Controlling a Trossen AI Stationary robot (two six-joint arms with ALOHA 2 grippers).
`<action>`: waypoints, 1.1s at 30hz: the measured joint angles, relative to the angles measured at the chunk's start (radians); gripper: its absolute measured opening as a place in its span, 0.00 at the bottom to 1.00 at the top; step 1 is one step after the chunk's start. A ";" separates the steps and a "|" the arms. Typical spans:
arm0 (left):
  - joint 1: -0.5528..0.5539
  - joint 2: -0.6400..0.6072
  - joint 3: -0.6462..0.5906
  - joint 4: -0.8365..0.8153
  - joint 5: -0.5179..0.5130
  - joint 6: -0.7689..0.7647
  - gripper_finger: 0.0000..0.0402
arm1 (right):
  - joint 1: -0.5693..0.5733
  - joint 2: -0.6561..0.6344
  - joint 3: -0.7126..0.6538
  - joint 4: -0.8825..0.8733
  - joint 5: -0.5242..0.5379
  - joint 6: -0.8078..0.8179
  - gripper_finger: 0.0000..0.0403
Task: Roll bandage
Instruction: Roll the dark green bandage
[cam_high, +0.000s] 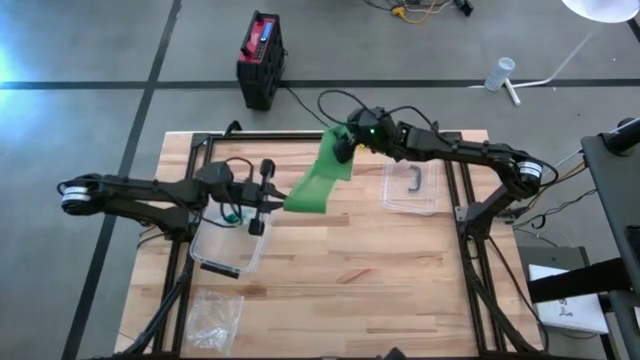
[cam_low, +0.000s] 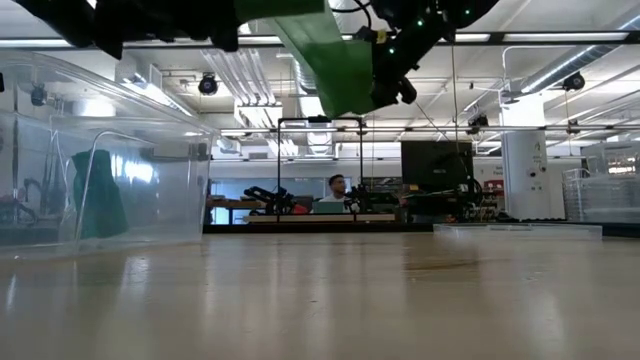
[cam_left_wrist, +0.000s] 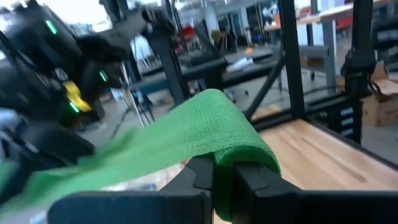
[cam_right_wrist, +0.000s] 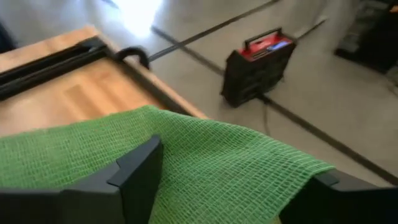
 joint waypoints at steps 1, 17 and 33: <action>0.000 -0.009 0.000 0.007 0.004 0.000 0.02 | 0.005 0.000 -0.007 -0.001 -0.019 0.001 0.65; -0.002 0.069 0.002 0.258 0.209 -0.212 0.02 | 0.164 0.003 -0.024 0.183 -0.153 -0.331 0.85; 0.011 0.036 0.007 0.281 0.358 -0.208 0.02 | 0.230 0.194 -0.049 0.245 -0.494 0.053 0.75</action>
